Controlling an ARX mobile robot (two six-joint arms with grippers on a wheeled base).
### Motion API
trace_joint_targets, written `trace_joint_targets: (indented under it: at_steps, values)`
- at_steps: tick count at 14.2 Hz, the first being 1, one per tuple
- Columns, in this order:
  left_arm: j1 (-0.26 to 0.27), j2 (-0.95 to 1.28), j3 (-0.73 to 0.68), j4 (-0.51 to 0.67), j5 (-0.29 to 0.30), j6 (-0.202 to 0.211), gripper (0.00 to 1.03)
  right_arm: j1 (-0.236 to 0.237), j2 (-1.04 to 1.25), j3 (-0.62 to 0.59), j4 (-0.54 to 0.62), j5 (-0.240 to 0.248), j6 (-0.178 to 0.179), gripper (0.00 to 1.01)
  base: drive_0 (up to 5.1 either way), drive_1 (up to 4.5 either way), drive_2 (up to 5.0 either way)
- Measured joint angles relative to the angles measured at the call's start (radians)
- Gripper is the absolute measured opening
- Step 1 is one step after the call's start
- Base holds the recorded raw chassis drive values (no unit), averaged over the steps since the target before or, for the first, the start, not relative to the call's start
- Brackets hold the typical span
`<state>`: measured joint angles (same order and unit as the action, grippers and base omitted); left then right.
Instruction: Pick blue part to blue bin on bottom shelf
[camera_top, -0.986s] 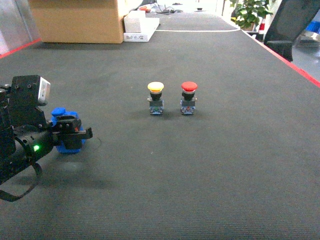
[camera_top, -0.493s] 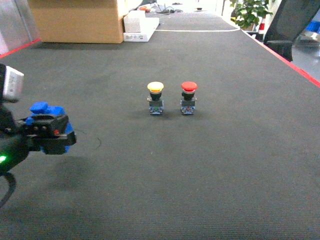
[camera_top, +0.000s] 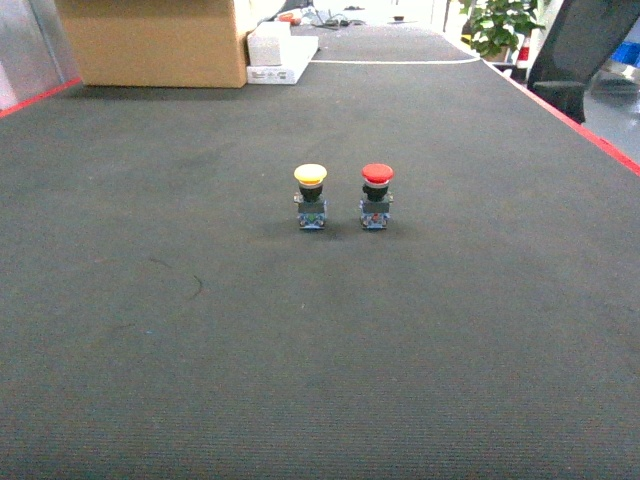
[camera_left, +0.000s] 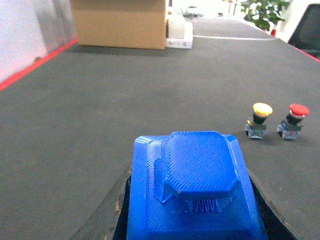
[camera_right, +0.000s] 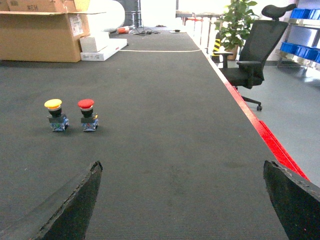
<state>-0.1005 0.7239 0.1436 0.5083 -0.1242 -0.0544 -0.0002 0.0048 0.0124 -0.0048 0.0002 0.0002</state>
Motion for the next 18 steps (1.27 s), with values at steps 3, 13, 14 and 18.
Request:
trace_joint_targets:
  at_steps: [3,13,14,18]
  values:
    - [-0.057,-0.492,-0.006,-0.382,-0.074,-0.003,0.44,0.000,0.000,0.000,0.000,0.000,0.000,0.98,0.0,0.00,0.0]
    - [-0.052,-0.499,-0.011,-0.389,-0.079,-0.003,0.44,0.000,0.000,0.000,-0.002,0.000,0.000,0.98,0.0,-2.07,2.0]
    - [-0.052,-0.501,-0.011,-0.391,-0.079,-0.003,0.44,0.000,0.000,0.000,0.006,0.000,0.000,0.98,0.0,0.00,0.0]
    - [-0.051,-0.503,-0.011,-0.390,-0.082,-0.003,0.44,0.000,0.000,0.000,0.000,0.000,0.000,0.98,-1.8,-1.83,-1.8]
